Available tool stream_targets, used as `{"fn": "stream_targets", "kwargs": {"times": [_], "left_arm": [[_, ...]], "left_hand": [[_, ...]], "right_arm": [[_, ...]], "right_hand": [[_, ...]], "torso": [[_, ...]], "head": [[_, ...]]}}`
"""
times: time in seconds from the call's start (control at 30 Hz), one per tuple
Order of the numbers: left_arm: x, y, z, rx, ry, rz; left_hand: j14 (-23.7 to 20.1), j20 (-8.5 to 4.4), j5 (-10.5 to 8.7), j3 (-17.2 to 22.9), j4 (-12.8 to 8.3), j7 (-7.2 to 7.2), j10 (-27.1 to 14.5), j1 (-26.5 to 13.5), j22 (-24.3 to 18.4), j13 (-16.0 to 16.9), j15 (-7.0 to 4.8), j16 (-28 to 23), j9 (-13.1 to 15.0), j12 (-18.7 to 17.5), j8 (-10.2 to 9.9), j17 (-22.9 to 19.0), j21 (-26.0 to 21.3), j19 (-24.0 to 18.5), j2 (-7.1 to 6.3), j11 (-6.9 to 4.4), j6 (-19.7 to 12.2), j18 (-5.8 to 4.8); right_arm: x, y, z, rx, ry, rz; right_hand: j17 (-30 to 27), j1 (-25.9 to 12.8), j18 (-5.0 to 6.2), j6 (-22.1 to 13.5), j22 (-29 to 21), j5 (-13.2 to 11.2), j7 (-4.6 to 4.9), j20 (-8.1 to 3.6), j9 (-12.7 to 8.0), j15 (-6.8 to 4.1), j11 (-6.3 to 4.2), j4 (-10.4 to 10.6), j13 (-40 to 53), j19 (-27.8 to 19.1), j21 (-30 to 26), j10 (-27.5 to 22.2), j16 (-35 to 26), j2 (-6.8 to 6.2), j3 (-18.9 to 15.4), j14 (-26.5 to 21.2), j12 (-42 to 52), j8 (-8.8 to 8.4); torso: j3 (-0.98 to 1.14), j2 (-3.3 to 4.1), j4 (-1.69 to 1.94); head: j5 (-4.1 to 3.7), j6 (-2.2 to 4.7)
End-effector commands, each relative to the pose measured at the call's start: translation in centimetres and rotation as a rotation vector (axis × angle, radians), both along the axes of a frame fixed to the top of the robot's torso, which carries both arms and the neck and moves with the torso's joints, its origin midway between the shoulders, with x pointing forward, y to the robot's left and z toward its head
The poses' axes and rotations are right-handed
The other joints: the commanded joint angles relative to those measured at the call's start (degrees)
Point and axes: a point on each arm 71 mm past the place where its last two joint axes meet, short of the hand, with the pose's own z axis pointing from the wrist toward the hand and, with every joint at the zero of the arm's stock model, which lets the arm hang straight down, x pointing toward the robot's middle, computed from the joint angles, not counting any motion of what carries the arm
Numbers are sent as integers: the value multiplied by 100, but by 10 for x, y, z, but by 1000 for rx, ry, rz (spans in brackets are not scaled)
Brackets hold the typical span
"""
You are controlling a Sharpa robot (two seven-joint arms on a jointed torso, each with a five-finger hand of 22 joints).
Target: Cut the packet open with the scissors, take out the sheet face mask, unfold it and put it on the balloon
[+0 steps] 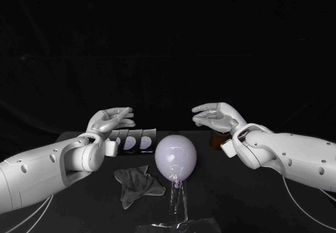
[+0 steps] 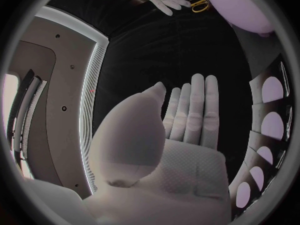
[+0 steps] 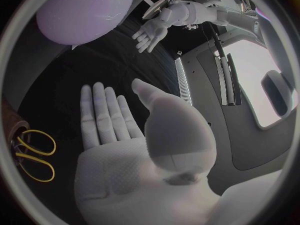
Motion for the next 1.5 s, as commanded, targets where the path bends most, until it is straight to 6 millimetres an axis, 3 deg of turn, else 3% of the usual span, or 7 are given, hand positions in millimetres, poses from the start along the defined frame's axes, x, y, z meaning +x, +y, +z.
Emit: {"fn": "stream_targets", "kwargs": {"times": [0.03,0.67,0.93,1.27,1.4,1.43,1.5], "left_arm": [[4,5,13,60,16,-89],[-4,6,47,120,-27,-172],[-9,-2,49,106,-41,-181],[-12,-12,51,87,-50,-199],[-13,-15,51,79,-49,-204],[-13,-15,51,78,-47,-205],[-13,-16,50,78,-42,-206]], "left_hand": [[109,-29,24,24,-12,-8,66,7,41,5,-39,111,-5,-39,-33,72,71,60,-63,-19,48,82],[-29,-224,17,130,13,-82,503,-72,667,30,-154,1572,36,-162,-145,1160,1011,-69,-194,-125,249,39],[-52,-222,18,142,10,-82,508,-76,711,31,-153,1638,41,-180,-156,1206,1071,-105,-193,-125,256,42],[-74,-220,17,150,12,-81,517,-84,751,33,-153,1691,46,-192,-164,1243,1126,-137,-196,-124,266,43],[-110,-217,17,144,17,-77,518,-101,767,33,-147,1697,47,-200,-170,1253,1147,-163,-206,-120,266,42],[-110,-217,17,144,17,-77,518,-101,767,33,-147,1697,47,-200,-170,1253,1147,-163,-206,-120,266,42],[-135,-215,17,148,13,-71,512,-99,777,32,-143,1698,47,-209,-178,1256,1158,-182,-208,-116,260,41]], "right_arm": [[-3,3,2,-111,-27,53],[0,0,32,-315,-72,68],[18,-17,65,-504,-87,33],[38,-49,73,-820,-91,-35],[44,-60,71,-983,-96,-74],[45,-63,71,-1004,-94,-82],[47,-68,71,-1039,-90,-101]], "right_hand": [[114,30,59,150,104,-23,220,-106,-11,-124,-71,-36,14,293,218,222,146,-27,83,410,-21,1],[2287,-275,-126,608,2425,197,-62,-661,-72,-653,-449,129,143,1623,2995,1178,2700,-413,506,2197,-191,-159],[5137,-248,-483,609,5189,93,47,-511,-25,-457,-270,187,26,2440,5084,294,5454,-546,483,2474,-195,-241],[5369,-198,-438,457,5177,-46,0,-453,-23,-390,-218,208,-5,2256,5122,-289,5782,-642,197,2414,-234,-349],[4843,358,-278,149,4438,-48,-299,-382,-26,-269,-112,731,-2,1711,4548,-946,5506,-300,-1935,2240,-203,-554],[4711,1292,-308,122,4259,-111,-331,-285,1,-331,-39,1908,9,1632,4349,-1051,5492,-280,-2864,2198,-172,-629],[4701,1415,-251,103,4249,-143,-332,-358,10,-255,-77,2226,-7,1633,4325,-1073,5508,-456,-2859,2193,-214,-652]], "torso": [[-7,58,31],[1,243,69],[-8,248,60],[-5,261,54],[-4,270,53],[-6,272,59],[-5,271,63]], "head": [[34,-17],[-52,4],[-146,3],[-211,8],[-233,36],[-244,43],[-270,43]]}}
